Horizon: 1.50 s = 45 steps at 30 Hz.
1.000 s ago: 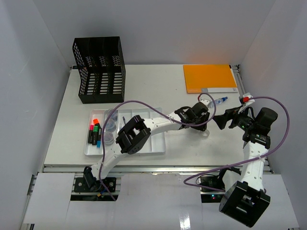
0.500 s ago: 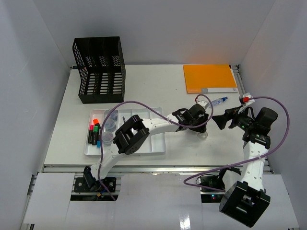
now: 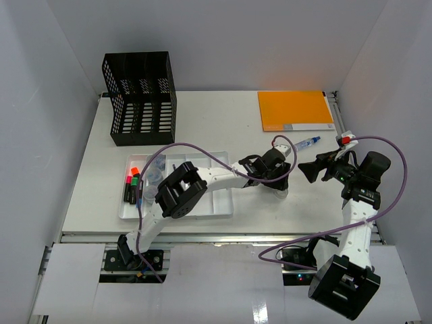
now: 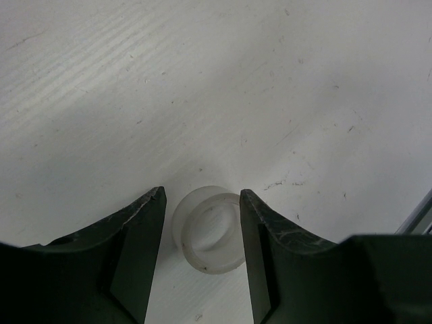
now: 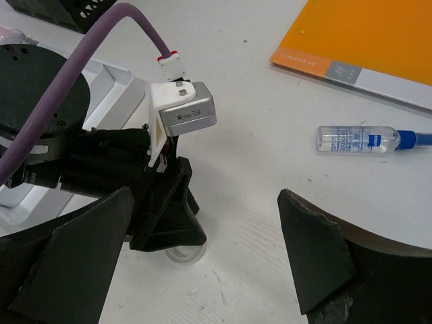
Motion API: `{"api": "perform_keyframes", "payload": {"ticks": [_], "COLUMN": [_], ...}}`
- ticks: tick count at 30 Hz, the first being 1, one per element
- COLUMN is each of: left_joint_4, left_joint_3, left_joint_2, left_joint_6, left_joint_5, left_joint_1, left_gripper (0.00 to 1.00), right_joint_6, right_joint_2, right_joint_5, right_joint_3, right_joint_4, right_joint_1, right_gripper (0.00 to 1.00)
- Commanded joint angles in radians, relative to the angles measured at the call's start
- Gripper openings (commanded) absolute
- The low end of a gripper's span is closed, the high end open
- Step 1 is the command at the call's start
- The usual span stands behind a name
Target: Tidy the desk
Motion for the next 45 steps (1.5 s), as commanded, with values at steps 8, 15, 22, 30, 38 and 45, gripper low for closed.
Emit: {"api": "perform_keyframes", "payload": {"ticks": [8,15,22,30,38,45], "left_joint_4": [0.027,0.036,-0.023,-0.055,-0.05,-0.025], "left_joint_3": [-0.065,-0.106,-0.071,-0.038,-0.044,-0.067], "left_joint_2": [-0.137,-0.162,-0.13,-0.088,-0.096,-0.151], "left_joint_6": [-0.001,0.01,0.033,0.043,0.059,0.087], "left_joint_5": [0.041,0.045,0.038,0.03,0.016,0.009], "left_joint_1": [0.014,0.025,0.025,0.023,0.023,0.023], "left_gripper": [0.63,0.62,0.55,0.43,0.24,0.07], "right_joint_6": [-0.004,-0.007,-0.008,-0.013,-0.014,-0.016], "right_joint_2": [0.002,0.002,0.003,0.004,0.004,0.004], "right_joint_5": [-0.032,-0.032,-0.025,-0.022,-0.018,-0.014], "right_joint_3": [-0.005,-0.007,-0.007,-0.008,-0.007,-0.007], "right_joint_4": [0.027,0.027,0.025,0.025,0.025,0.025], "right_joint_1": [-0.007,-0.007,-0.007,-0.007,-0.007,-0.007], "right_gripper": [0.94,0.94,0.94,0.94,0.94,0.94]}}
